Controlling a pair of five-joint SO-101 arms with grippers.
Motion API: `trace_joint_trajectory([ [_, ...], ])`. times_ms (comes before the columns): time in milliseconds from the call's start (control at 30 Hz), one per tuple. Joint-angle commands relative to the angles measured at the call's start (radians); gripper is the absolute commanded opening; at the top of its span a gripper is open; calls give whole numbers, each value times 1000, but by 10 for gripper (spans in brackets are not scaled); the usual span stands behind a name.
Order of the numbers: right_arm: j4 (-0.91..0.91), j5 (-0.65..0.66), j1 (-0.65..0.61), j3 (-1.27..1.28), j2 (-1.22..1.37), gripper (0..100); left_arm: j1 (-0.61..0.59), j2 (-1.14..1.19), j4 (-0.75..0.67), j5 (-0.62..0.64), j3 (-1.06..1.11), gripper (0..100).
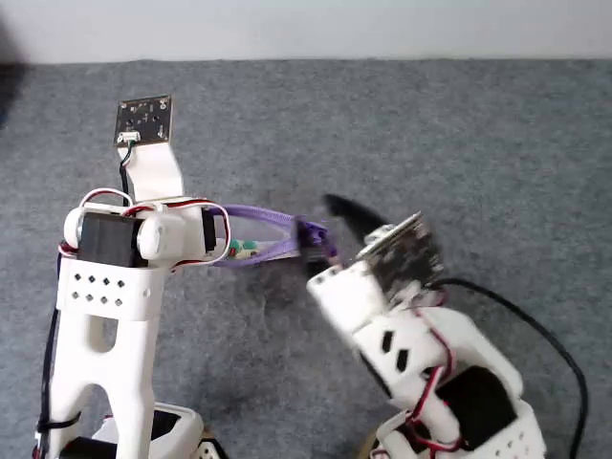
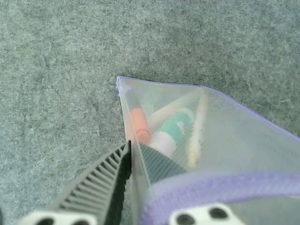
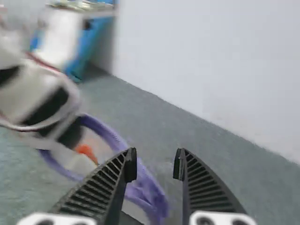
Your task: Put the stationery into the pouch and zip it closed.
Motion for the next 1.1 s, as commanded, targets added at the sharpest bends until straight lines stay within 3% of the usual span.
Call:
trace_joint_trajectory([
  [0, 162, -32, 81, -57, -22, 137, 15, -6, -12, 8, -1, 12],
  [133, 277, -32, 79, -55, -18, 137, 15, -6, -12, 8, -1, 12],
  [433, 278, 26, -10, 31, -21, 134, 15, -6, -12, 8, -1, 12],
  [733, 36, 34, -22, 265, -15, 133, 15, -6, -12, 6, -1, 12],
  [1067, -24, 34, -21, 311, -15, 132, 17, -6, -14, 6, -1, 12],
])
